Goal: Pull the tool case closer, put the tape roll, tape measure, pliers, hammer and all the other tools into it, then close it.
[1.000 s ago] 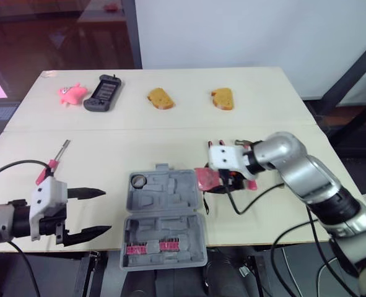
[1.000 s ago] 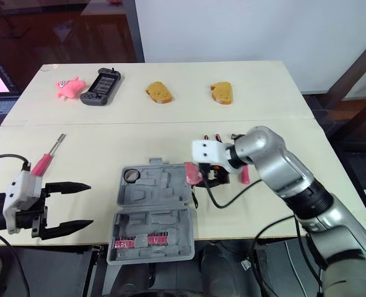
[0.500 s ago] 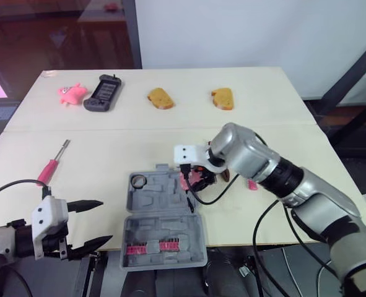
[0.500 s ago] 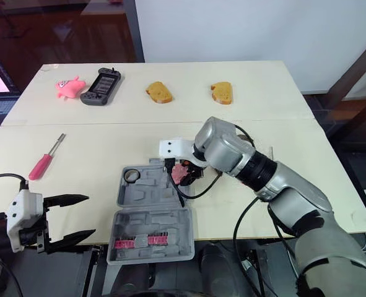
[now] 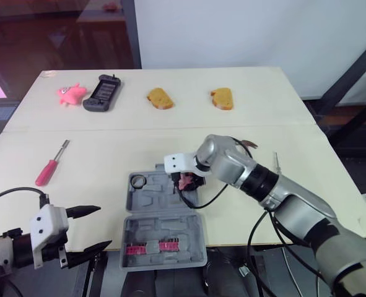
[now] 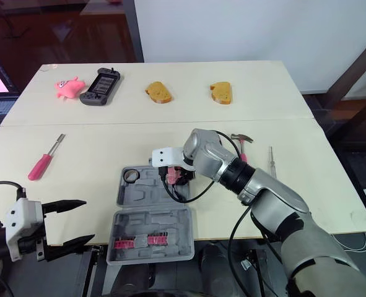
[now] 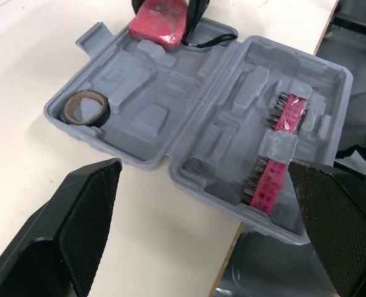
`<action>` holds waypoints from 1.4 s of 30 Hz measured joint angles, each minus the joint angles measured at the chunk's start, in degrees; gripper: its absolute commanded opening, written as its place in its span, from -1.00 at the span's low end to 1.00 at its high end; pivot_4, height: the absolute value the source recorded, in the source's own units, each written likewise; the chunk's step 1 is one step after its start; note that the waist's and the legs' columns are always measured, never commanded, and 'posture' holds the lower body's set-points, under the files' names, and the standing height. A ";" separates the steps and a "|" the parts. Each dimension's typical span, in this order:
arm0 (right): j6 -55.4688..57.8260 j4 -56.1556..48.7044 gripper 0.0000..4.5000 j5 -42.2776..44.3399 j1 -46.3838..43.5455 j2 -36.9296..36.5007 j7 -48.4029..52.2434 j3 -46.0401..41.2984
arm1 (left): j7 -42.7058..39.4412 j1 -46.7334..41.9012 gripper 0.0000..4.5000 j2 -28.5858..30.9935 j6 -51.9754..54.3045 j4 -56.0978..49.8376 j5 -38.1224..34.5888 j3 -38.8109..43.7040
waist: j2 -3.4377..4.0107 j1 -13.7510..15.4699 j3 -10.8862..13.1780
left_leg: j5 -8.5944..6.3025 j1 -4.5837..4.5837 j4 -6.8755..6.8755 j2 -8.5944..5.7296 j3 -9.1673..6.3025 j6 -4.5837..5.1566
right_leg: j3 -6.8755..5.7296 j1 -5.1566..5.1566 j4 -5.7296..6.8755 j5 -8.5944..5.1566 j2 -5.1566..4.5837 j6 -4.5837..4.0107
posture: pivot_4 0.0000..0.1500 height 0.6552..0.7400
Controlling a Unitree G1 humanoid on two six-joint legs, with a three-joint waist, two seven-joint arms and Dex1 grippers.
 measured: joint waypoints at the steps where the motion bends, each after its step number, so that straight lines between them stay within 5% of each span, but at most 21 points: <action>1: -0.05 0.01 0.32 -0.09 0.00 0.03 0.12 0.00 | -0.01 0.11 1.00 0.00 -0.20 0.00 0.00 0.03 | 0.00 -0.01 0.00 | 0.00 0.00 0.00 0.00 0.00 0.00 | 0.00 0.00 0.00 0.00 0.00 0.00 | 1.00 1.00; 5: -1.27 0.64 0.32 -0.67 0.05 0.22 0.25 -0.25 | -0.07 0.14 1.00 0.02 -0.49 0.03 0.01 0.05 | 0.00 -0.10 0.00 | 0.00 0.00 0.00 0.00 0.00 0.00 | 0.00 0.00 0.00 0.00 0.00 0.01 | 1.00 1.00; 7: -1.97 0.95 0.77 -0.81 0.05 0.35 0.19 -0.39 | -0.08 0.07 1.00 0.04 -0.53 0.07 0.01 0.05 | 0.00 -0.23 0.00 | 0.00 0.00 -0.01 0.00 0.00 0.00 | 0.00 0.00 0.00 0.00 0.00 0.01 | 1.00 1.00; 9: -2.57 1.11 0.98 -1.14 0.08 0.64 0.17 -0.43 | -0.10 0.01 1.00 0.05 -0.53 0.09 0.02 0.05 | 0.00 -0.44 0.00 | 0.00 0.00 -0.01 0.00 0.00 0.00 | 0.00 0.00 0.00 0.01 0.00 0.02 | 1.00 1.00; 18: 2.38 -10.61 0.98 -2.09 -0.36 -4.08 3.54 -3.90 | -0.24 -0.05 1.00 0.03 -0.89 0.33 0.06 0.04 | 0.02 -0.96 0.01 | 0.00 -0.01 -0.05 0.00 -0.01 0.00 | 0.00 -0.01 0.00 0.01 -0.01 0.03 | 1.00 1.00; 25: 7.47 -24.60 0.98 6.92 2.94 -4.33 5.24 -16.96 | -0.27 -3.20 1.00 0.14 -0.80 1.40 -0.41 0.03 | -0.03 -1.04 -0.02 | 0.00 0.00 -0.07 0.00 -0.03 0.00 | -0.03 0.02 -0.01 0.01 0.00 0.03 | 1.00 1.00; 28: 5.12 -24.33 0.60 9.70 7.28 -4.48 3.61 -19.25 | -0.47 -4.04 1.00 0.53 -0.69 1.77 -0.62 0.03 | -0.03 -0.98 -0.02 | 0.00 0.00 -0.03 -0.01 -0.01 0.00 | -0.02 0.06 -0.04 0.01 -0.03 0.02 | 1.00 1.00; 32: 1.29 -20.33 -0.23 12.26 12.17 -4.36 1.03 -21.94 | -1.20 -5.58 1.00 1.19 -0.64 3.42 -0.62 -0.06 | -0.03 -1.09 -0.01 | 0.00 0.00 -0.04 0.00 -0.02 0.00 | -0.02 0.04 -0.03 0.00 -0.01 0.02 | 1.00 1.00; 42: -15.74 -4.21 -0.23 14.23 18.29 -0.07 -5.62 -24.10 | -3.15 -8.49 1.00 2.26 -0.68 6.23 -0.60 -0.37 | -0.03 -1.15 -0.01 | 0.00 0.01 -0.06 0.00 -0.01 0.00 | -0.01 0.05 -0.02 0.02 0.00 0.05 | 1.00 1.00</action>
